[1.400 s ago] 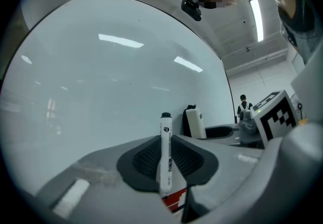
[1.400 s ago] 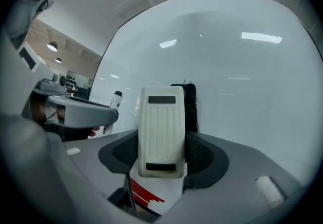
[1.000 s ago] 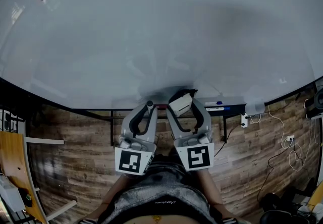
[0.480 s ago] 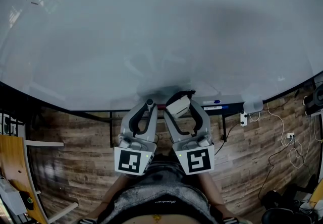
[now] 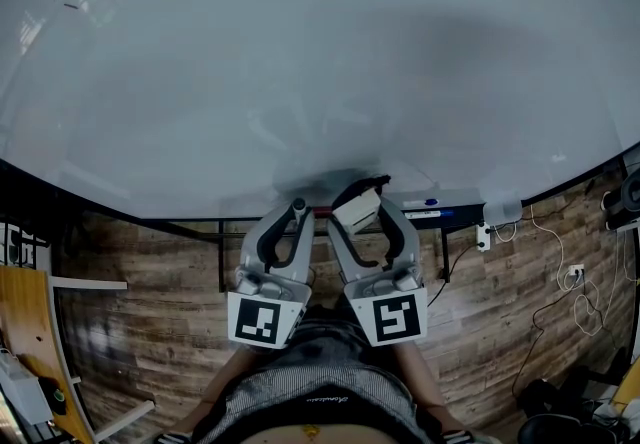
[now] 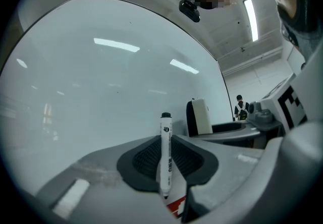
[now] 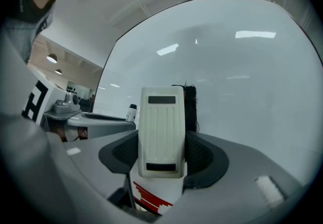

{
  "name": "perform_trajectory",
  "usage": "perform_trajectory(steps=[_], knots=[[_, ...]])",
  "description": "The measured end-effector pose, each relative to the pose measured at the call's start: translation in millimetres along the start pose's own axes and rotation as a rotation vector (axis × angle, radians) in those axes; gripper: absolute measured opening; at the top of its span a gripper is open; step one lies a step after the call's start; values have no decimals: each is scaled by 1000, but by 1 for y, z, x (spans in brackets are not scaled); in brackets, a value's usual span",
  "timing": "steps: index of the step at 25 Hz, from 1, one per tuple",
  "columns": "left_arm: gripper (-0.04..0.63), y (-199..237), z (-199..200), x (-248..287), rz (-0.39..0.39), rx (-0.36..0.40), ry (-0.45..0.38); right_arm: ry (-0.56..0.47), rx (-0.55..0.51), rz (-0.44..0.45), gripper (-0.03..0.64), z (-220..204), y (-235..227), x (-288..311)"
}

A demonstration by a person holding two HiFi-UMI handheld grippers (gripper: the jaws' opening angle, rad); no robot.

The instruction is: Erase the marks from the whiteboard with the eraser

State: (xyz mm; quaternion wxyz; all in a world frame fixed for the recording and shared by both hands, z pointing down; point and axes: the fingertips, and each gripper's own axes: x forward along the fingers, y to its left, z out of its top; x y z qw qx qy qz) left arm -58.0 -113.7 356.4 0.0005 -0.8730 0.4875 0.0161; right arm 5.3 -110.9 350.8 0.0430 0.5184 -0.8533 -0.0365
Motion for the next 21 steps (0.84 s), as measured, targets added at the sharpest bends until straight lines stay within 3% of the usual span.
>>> perform_trajectory(steps=[21], knots=[[71,-2,-3,-2,3,-1,13,38,9,5,258,-9,1,-3]])
